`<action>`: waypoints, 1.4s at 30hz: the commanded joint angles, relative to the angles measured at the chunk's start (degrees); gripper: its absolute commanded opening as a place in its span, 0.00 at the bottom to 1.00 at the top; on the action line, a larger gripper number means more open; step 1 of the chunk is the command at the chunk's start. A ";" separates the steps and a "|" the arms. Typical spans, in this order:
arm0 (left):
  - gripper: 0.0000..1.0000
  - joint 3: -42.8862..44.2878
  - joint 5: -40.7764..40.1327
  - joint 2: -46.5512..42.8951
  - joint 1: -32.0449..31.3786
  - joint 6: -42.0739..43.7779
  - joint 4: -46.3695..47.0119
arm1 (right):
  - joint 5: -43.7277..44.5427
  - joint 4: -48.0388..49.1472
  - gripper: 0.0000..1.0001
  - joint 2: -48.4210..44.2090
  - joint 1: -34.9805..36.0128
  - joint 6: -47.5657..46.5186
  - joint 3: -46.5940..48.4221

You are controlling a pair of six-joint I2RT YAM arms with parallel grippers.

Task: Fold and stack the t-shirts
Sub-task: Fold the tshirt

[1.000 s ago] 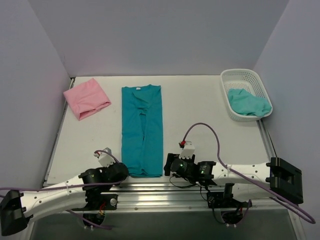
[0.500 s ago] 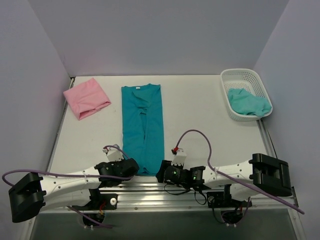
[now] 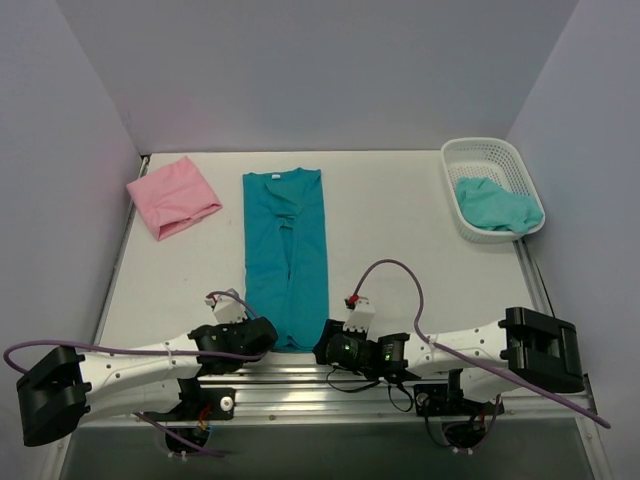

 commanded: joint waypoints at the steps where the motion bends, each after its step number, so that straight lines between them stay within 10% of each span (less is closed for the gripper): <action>1: 0.02 0.06 -1.74 0.18 -0.13 -0.95 0.59 | 6.62 -8.23 0.53 -4.40 0.25 2.59 0.82; 21: 0.02 0.59 -1.48 2.56 -0.13 -1.04 1.29 | 2.95 0.02 0.49 10.35 -2.82 -2.94 5.21; 34: 0.02 0.68 -2.53 -2.10 -0.13 -0.07 -2.40 | 6.20 -7.97 0.00 0.96 -2.74 -1.71 2.93; 42: 0.02 2.52 -0.08 -4.91 -0.48 0.89 -7.93 | 7.08 -16.15 0.00 -5.29 -1.33 -0.22 2.05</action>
